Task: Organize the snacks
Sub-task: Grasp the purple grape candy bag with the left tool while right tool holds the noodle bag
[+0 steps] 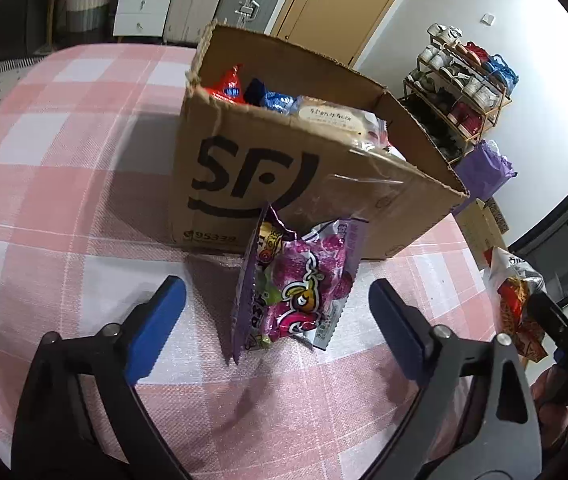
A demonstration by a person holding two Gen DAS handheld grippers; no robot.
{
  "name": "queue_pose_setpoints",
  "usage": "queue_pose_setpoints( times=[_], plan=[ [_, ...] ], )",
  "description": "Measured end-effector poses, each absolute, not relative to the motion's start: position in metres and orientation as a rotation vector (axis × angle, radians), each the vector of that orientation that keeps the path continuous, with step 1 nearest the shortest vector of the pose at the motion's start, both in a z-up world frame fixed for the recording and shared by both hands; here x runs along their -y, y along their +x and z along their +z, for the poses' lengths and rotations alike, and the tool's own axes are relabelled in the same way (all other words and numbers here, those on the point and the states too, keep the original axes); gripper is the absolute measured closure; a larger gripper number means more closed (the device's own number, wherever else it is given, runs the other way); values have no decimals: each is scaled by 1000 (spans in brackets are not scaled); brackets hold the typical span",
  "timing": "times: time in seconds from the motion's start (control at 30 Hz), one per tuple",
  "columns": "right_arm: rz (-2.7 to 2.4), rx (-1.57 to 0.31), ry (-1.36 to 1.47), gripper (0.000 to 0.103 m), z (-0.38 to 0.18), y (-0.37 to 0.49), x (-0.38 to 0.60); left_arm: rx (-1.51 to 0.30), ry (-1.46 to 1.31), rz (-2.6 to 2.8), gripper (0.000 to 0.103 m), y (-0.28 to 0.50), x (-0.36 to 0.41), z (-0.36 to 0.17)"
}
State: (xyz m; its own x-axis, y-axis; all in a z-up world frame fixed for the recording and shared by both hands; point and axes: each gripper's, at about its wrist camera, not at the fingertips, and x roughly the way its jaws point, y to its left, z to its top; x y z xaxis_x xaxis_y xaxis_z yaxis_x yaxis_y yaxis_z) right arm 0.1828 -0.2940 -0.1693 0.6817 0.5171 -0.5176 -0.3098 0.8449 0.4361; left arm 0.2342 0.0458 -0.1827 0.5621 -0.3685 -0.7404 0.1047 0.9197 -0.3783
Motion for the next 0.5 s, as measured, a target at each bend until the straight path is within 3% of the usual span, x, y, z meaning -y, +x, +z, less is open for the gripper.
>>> queue_pose_setpoints(
  times=[0.1,0.17,0.3,0.5],
  plan=[
    [466,-684,329,43,-171,182,296,-937,-311,-300,28,238,-44,-186],
    [464,-685,331,43,-171,183,296,-939,-304,-302,57,243,-43,-190],
    [458,-688,337,43,-172,182,298,-935,-299,-324,58,245,-40,-193],
    [461,-689,336,43,-170,182,298,-937,-311,-326,69,240,-41,-193]
  ],
)
